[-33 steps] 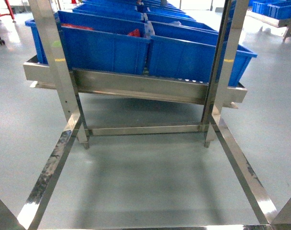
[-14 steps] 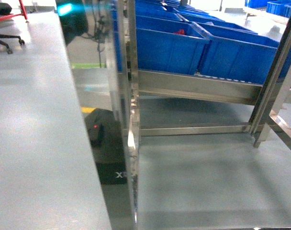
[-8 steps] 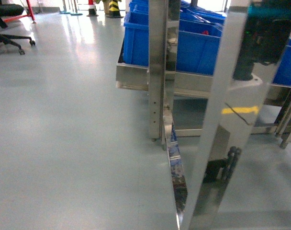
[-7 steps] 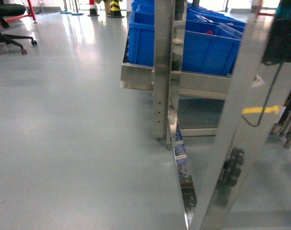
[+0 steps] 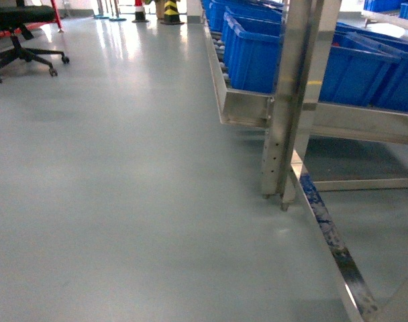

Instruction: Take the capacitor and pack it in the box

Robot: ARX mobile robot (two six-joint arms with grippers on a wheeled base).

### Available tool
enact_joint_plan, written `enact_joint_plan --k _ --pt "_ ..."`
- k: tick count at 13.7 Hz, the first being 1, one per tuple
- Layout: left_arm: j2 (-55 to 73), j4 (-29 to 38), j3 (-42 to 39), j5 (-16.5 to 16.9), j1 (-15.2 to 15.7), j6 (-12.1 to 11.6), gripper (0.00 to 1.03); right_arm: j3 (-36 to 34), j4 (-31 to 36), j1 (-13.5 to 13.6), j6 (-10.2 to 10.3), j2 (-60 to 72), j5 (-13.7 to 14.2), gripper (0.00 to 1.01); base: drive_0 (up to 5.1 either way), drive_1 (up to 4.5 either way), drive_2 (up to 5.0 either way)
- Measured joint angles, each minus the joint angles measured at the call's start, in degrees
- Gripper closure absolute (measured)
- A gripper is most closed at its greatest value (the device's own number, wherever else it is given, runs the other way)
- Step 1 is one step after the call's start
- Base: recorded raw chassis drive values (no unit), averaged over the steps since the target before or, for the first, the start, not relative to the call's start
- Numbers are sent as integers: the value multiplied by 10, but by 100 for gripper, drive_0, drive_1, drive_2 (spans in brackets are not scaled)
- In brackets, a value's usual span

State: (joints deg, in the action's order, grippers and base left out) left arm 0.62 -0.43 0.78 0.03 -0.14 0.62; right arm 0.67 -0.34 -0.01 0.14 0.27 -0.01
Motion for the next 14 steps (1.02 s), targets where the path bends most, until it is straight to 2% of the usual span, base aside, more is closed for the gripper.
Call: enact_joint_plan --k 14 --pt "0 0 0 -1 0 0 59 0 2 0 0 0 0 3 0 0 0"
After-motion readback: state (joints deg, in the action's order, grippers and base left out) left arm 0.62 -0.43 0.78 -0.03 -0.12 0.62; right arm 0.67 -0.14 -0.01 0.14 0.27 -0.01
